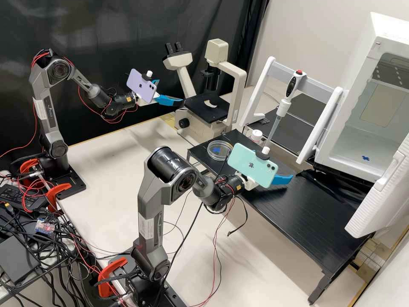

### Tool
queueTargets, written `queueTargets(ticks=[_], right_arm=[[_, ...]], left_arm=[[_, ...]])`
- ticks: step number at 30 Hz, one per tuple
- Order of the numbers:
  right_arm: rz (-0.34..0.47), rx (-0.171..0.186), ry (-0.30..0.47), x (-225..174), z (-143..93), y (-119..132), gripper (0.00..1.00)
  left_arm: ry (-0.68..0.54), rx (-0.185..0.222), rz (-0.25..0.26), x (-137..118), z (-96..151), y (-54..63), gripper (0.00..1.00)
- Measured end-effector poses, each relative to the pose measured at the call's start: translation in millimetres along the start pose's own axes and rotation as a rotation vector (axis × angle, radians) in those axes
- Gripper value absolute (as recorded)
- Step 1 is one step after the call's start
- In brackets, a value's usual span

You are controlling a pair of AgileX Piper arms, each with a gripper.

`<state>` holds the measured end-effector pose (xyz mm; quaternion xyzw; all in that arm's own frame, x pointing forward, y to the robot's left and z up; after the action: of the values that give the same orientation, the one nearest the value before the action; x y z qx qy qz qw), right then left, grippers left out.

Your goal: Move the petri dish to the incubator

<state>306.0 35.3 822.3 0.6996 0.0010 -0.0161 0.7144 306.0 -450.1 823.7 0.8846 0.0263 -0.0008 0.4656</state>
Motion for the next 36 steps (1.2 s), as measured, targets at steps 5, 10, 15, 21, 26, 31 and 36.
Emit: queueTargets(ticks=[5,10,15,21,26,31,36], right_arm=[[0.000,0.000,0.000,0.0,0.0,0.0,1.00],[-0.006,0.001,0.000,-3.0,0.6,-1.1,1.00],[0.003,0.044,0.018,-16.6,-2.5,1.4,1.00],[-0.006,0.051,0.149,-38.0,-25.2,-5.5,1.00],[-0.063,0.037,0.252,-50.4,-42.7,-21.6,1.00],[-0.145,0.019,0.306,-59.3,-52.3,-39.7,1.00],[-0.184,0.011,0.339,-61.1,-57.4,-49.1,1.00]], left_arm=[[0.000,0.000,0.000,0.0,0.0,0.0,1.00],[0.000,0.000,0.000,0.0,0.0,0.0,1.00],[0.000,0.000,0.000,0.0,0.0,0.0,1.00],[0.000,0.000,0.000,0.0,0.0,0.0,1.00],[0.000,0.000,0.000,0.0,0.0,0.0,1.00],[0.000,0.000,0.000,0.0,0.0,0.0,1.00],[0.000,0.000,0.000,0.0,0.0,0.0,1.00]])
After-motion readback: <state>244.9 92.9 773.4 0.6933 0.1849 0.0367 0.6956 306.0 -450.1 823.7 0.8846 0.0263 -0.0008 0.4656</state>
